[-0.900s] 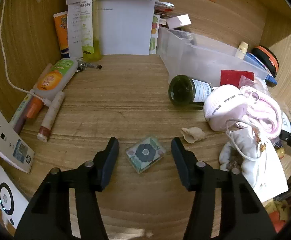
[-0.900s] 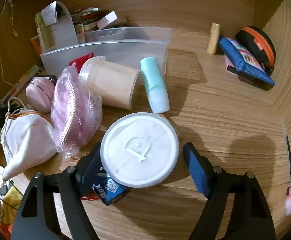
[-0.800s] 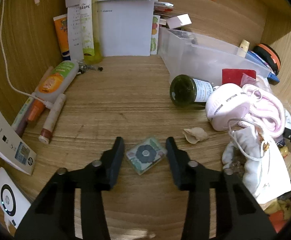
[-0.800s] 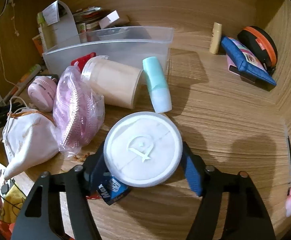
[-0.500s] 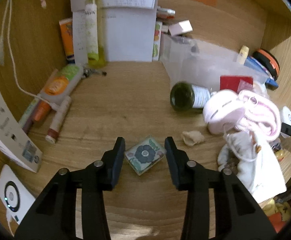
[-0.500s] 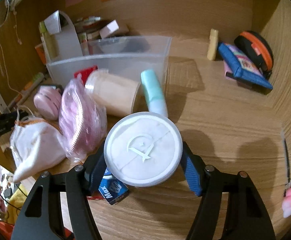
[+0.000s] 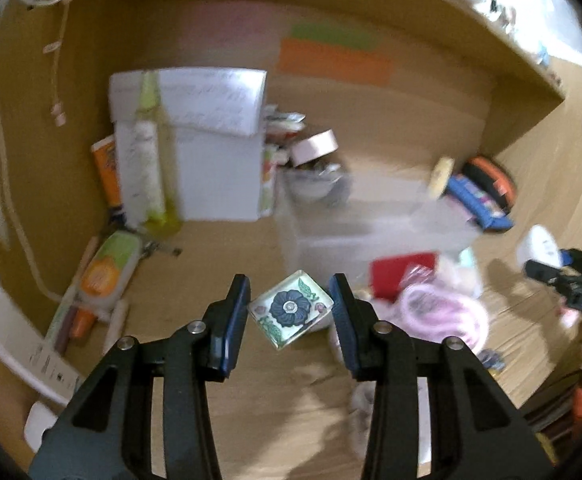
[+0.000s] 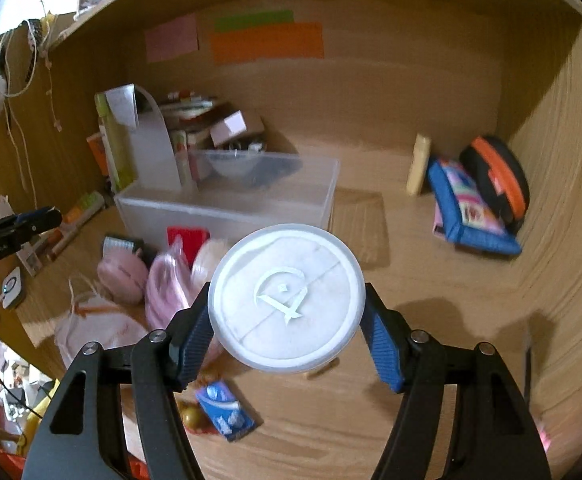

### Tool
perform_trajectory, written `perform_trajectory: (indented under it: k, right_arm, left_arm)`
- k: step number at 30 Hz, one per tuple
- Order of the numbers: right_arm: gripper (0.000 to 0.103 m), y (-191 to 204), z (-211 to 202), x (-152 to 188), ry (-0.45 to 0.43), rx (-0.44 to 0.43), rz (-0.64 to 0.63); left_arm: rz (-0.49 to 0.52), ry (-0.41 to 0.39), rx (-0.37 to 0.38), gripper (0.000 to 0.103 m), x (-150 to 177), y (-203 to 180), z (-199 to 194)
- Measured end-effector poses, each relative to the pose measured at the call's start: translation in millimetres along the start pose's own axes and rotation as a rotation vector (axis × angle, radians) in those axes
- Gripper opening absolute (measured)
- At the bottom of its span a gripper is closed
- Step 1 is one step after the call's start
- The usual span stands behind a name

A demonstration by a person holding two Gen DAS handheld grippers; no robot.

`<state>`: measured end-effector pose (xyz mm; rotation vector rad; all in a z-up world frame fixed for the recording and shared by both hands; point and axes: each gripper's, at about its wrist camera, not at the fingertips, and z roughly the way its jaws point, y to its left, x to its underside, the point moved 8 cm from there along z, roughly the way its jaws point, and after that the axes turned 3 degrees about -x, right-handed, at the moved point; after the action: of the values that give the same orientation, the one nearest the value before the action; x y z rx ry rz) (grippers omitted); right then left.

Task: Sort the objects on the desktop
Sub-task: 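Carry the white round lid in the right gripper toward the clear box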

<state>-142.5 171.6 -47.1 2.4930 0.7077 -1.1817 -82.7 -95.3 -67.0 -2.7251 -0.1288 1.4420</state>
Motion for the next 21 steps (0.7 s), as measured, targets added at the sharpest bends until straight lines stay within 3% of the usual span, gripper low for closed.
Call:
perform_trajectory:
  k: [12,21]
  right_arm:
    - [0.065,7,11,-60,-0.046,-0.086,-0.025]
    - [0.065,17,53,-92,-0.02,-0.113,-0.041]
  left_arm:
    - [0.045,-0.057,0.052,0.041,-61,-32,7]
    - [0.049,0.01,0.062,0.041,-80,-40,54]
